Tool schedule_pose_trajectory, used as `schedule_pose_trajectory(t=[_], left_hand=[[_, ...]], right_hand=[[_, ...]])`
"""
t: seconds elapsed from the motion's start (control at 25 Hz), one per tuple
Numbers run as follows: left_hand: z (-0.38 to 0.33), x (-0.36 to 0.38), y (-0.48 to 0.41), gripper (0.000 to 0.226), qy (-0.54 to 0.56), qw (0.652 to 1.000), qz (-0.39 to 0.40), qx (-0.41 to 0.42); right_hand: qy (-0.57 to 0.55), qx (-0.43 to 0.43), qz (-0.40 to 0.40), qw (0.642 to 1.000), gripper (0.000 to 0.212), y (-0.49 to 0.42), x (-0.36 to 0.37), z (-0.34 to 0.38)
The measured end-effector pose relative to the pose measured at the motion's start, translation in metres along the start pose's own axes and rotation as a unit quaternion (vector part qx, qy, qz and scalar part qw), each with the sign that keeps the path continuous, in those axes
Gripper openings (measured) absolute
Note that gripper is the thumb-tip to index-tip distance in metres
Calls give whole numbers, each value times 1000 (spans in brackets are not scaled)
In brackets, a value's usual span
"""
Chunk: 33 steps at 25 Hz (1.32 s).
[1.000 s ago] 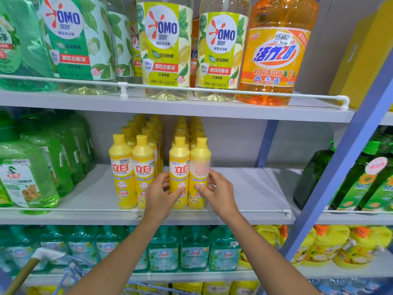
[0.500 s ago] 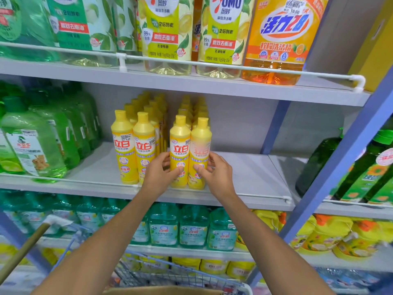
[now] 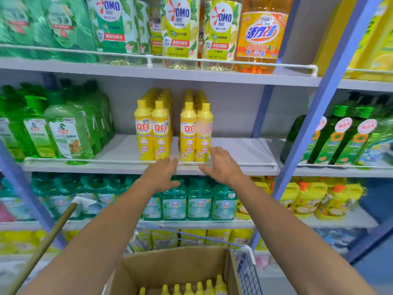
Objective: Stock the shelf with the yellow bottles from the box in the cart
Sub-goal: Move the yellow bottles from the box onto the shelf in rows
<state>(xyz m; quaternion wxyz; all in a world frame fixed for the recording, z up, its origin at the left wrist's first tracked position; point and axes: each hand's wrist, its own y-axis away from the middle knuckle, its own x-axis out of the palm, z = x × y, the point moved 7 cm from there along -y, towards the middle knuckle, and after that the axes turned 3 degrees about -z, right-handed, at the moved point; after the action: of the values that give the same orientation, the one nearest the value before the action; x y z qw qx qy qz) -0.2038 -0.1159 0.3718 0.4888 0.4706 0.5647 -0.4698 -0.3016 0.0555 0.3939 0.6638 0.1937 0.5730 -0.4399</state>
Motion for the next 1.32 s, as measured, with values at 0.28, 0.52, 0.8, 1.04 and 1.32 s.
schedule_pose_trajectory(t=[0.28, 0.52, 0.8, 1.04, 1.32], left_hand=[[-3, 65, 121, 90, -42, 999, 16, 2], [-12, 183, 196, 85, 16, 992, 127, -18], [-6, 343, 237, 81, 65, 959, 271, -58], [7, 434, 229, 80, 77, 932, 340, -101], [48, 525, 201, 73, 97, 918, 365, -122]], right_hand=[[158, -57, 124, 978, 94, 133, 78, 64], [117, -39, 215, 969, 87, 224, 179, 64], [70, 11, 333, 940, 85, 294, 309, -4], [49, 35, 410, 910, 85, 288, 409, -51], [-12, 98, 422, 901, 83, 269, 504, -77]])
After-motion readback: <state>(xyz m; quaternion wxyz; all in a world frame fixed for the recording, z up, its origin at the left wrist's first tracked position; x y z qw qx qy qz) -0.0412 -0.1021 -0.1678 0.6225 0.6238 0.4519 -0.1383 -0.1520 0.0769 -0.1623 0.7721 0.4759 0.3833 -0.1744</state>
